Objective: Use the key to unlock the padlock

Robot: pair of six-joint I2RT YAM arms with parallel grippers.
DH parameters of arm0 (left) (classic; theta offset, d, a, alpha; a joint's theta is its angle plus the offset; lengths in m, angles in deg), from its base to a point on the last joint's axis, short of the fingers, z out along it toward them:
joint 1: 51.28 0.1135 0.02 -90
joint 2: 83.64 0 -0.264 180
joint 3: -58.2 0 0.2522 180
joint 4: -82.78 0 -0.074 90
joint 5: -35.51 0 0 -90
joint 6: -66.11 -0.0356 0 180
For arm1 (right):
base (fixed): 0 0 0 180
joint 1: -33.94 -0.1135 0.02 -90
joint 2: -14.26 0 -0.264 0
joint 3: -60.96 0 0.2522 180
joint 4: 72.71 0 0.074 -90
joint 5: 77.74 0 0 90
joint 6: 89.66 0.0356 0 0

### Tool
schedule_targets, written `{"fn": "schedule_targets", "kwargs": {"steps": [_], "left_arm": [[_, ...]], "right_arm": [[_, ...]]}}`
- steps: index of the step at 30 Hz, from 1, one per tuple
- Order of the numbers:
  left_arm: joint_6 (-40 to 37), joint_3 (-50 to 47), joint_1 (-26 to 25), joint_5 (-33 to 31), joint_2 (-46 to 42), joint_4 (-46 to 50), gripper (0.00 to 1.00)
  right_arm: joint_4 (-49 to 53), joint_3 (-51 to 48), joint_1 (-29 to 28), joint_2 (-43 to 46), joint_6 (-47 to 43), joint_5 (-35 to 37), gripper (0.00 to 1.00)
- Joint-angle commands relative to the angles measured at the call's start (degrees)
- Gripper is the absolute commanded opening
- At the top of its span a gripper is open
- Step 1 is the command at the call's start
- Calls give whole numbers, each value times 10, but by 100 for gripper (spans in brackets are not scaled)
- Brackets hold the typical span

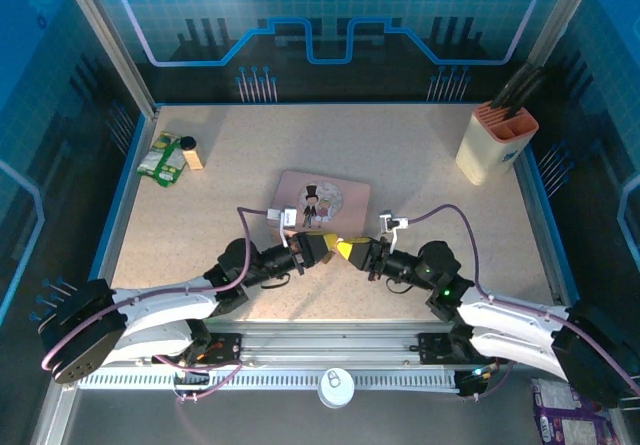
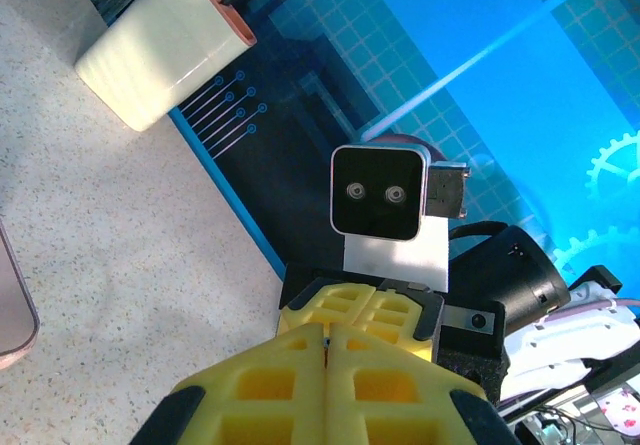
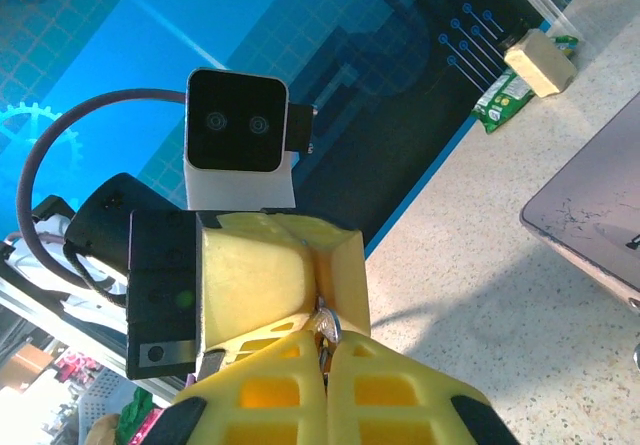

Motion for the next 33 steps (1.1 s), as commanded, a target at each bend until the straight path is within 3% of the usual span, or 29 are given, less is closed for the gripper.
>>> {"fn": "schedule_targets", "kwargs": {"steps": [1,3,6,10,15,19,27,33], "left_arm": [[-20,1,1,-18,0,-27,9],[-27,-7,1,-29,-5,-23,24],[-49,-7,2,-66,-29,55,37],[-65,-2,2,-125,-62,208,44],[-42,6,0,-217,-103,391,47],[-27,16,-26,-282,-94,473,48],[34,42,-83,-341,62,430,56],[55,92,-96,-366,171,420,57]], "right_arm": [[88,25,1,27,-16,37,0],[145,39,2,43,-29,41,0],[251,62,2,71,-65,51,0],[438,101,4,117,-128,95,0],[545,114,9,165,-168,129,0],[543,105,12,173,-165,130,0],[475,88,14,147,-140,109,0],[476,88,14,157,-142,105,0]]}}
